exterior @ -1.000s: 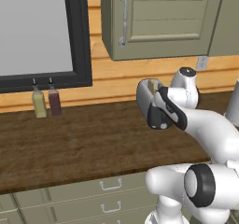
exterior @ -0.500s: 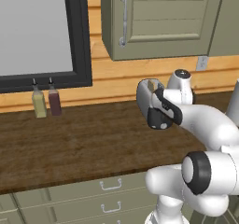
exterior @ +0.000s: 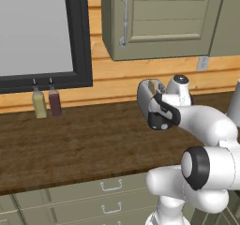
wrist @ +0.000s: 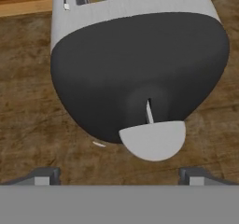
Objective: Start the toaster. Once the lever pops up, take the bread to the plate on the dining counter.
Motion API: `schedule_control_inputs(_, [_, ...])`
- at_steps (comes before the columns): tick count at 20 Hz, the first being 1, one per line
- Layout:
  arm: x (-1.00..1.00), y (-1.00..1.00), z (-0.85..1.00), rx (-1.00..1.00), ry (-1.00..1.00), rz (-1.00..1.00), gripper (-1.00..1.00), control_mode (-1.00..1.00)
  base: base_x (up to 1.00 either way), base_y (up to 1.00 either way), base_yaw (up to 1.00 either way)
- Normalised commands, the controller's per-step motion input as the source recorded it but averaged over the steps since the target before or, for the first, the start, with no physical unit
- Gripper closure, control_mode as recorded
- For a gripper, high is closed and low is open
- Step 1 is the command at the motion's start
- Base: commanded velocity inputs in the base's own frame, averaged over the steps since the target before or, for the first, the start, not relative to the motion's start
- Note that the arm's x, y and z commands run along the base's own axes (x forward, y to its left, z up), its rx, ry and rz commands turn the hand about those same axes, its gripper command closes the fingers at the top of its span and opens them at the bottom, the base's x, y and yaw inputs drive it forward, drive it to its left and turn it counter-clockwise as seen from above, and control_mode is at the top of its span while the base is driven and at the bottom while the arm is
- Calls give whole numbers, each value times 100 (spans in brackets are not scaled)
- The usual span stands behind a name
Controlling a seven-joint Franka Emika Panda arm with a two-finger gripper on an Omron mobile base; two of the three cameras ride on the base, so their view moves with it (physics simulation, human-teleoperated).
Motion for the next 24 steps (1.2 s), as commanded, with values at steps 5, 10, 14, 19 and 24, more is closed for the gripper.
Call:
schedule_control_inputs(5, [0, 0, -5, 0, 0, 0, -100, -100, 0, 0, 0])
schedule_control_inputs(10, [0, 0, 0, 0, 0, 0, -100, -100, 0, 0, 0])
schedule_control_inputs(14, [0, 0, 0, 0, 0, 0, -100, -100, 0, 0, 0])
schedule_control_inputs(19, [11, 0, 0, 0, 0, 0, -100, -100, 0, 0, 0])
schedule_control_inputs(24, [16, 0, 0, 0, 0, 0, -100, -100, 0, 0, 0])
